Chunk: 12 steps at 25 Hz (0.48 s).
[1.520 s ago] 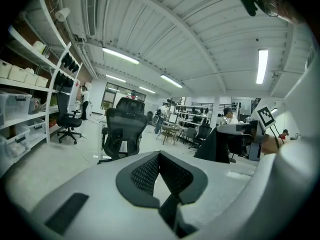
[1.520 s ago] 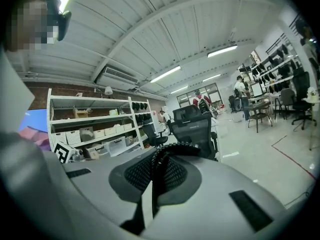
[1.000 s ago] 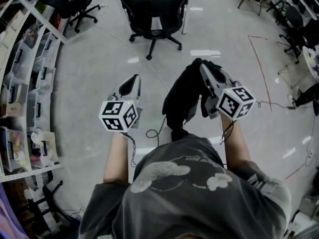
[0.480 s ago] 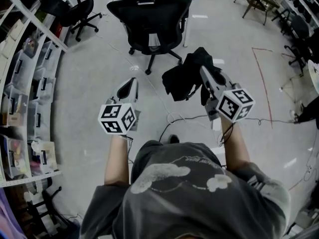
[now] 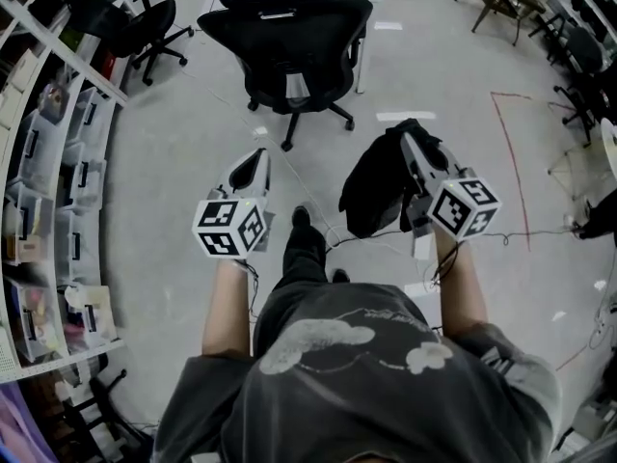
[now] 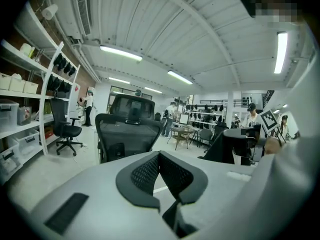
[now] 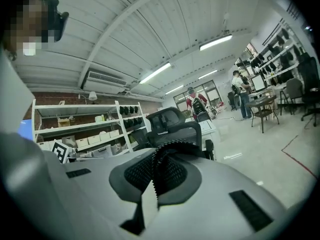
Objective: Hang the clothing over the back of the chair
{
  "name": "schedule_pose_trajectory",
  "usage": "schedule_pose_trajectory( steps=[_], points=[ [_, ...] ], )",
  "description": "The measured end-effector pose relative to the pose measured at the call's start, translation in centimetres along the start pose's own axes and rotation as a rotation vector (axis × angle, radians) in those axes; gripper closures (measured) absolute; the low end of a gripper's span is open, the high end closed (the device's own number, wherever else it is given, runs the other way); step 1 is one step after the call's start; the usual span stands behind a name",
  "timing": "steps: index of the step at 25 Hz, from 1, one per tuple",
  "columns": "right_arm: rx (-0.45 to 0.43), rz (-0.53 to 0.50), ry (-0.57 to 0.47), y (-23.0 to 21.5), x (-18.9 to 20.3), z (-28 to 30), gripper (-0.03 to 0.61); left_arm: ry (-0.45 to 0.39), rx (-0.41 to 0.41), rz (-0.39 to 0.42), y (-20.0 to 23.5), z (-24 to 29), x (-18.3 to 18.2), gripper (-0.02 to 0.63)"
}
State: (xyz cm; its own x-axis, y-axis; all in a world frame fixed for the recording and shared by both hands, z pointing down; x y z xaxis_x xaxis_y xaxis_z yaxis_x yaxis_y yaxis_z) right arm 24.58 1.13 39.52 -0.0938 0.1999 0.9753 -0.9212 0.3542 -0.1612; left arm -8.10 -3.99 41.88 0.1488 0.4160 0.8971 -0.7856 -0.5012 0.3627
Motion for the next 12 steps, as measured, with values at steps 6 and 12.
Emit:
schedule_pose_trajectory(
  steps=[6,12],
  points=[
    [0.050,-0.019,-0.003,-3.2,-1.2,4.5,0.580,-0.010,0.030,0.001,3.8,5.2,-2.6,0.612],
    [0.078,-0.035,-0.047,-5.2,-4.9,11.5,0.580,-0.038,0.061,0.011,8.5,11.4,-8.0,0.612]
  ],
)
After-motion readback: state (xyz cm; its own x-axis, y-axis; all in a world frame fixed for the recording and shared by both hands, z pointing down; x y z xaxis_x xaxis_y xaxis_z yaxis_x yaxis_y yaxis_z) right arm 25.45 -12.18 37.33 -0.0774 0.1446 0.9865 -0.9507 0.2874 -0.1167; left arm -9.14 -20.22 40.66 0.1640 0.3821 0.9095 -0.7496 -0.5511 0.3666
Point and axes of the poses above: the fingertips, and each gripper's own axes: z forward along the fingers, y to its left, x out of its underside, the point moved 7 cm from there along -z, backward along the fingers, and after that the axes turned 11 degrees about -z, right-handed, at the moved point
